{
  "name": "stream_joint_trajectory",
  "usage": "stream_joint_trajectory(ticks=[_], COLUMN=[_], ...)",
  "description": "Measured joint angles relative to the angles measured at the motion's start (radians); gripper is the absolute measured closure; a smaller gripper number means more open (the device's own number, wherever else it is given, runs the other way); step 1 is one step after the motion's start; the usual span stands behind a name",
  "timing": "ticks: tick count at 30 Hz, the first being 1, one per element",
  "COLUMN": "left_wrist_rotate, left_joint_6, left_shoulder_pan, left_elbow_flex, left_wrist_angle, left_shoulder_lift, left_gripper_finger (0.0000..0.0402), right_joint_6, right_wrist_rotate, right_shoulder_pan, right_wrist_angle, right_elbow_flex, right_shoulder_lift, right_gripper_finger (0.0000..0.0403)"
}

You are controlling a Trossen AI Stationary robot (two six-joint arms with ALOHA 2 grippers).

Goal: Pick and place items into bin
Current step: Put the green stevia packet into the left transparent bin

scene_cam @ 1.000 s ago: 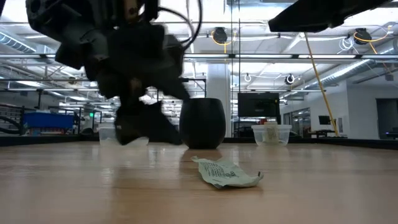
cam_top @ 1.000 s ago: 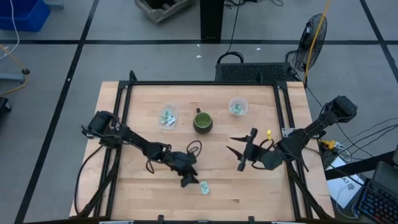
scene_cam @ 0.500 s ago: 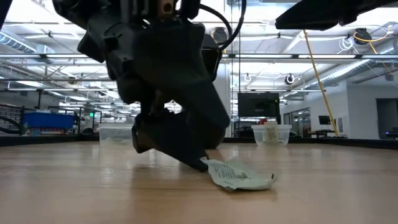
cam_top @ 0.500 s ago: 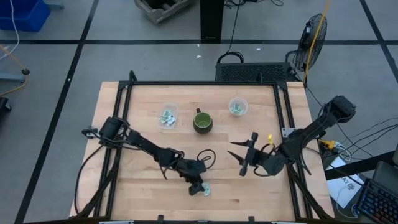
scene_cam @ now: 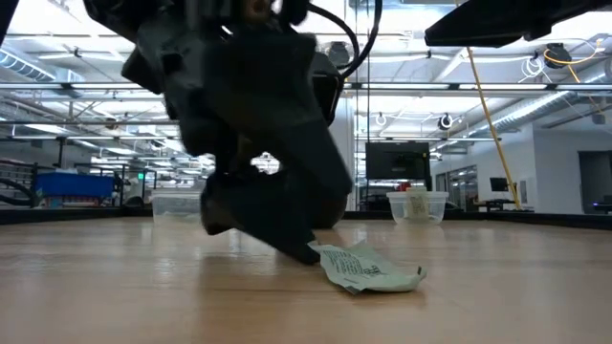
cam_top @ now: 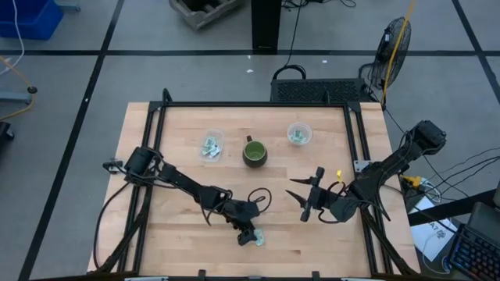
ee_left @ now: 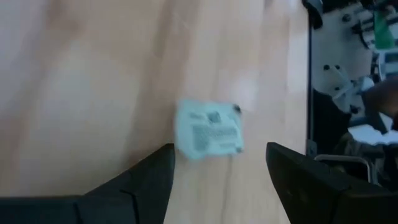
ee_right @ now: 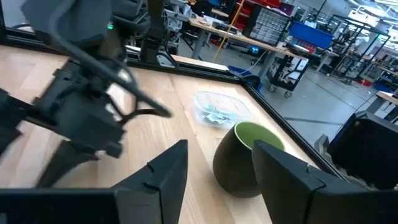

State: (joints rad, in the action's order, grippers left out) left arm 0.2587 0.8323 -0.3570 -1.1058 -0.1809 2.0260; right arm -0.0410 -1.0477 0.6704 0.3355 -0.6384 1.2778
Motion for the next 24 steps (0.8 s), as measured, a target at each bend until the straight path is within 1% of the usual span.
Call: stream_joint_trajectory(ticks=[2,5,10,13,24], left_wrist_rotate=[0.004,-0.001,-0.038,-0.054,-0.049], left_joint_6=[-0.003,0.001,0.001,-0.009,-0.023], left_shoulder_pan=[-0.012,-0.02,-0.019,-0.011,0.044], left_elbow_flex=[0.0,0.001,0.001,0.001,0.001], left_wrist_angle=[0.001,0.006,-0.009,0.027,0.032], left_shoulder_lift=[0.0,0.0,0.001,0.001,0.001], left_gripper_finger=[0.0151,0.0176,0.0224,0.0241,0.0247], right_joint_6=[0.0,0.0,-0.007,-0.014,-0.014], right_wrist_rotate=[0.0,0.0,0.0,0.0,0.001], right_shoulder_pan=[0.0,0.0,0.0,0.0,0.0], right_wrist_angle=[0.001,0.005,0.005,0.005,0.005], right_elbow_flex=[0.0,0.0,0.0,0.0,0.0], right_shoulder_lift=[0.0,0.0,0.0,0.0,0.0], right_gripper_finger=[0.0232,0.0232,0.0232,0.0232,0.0232])
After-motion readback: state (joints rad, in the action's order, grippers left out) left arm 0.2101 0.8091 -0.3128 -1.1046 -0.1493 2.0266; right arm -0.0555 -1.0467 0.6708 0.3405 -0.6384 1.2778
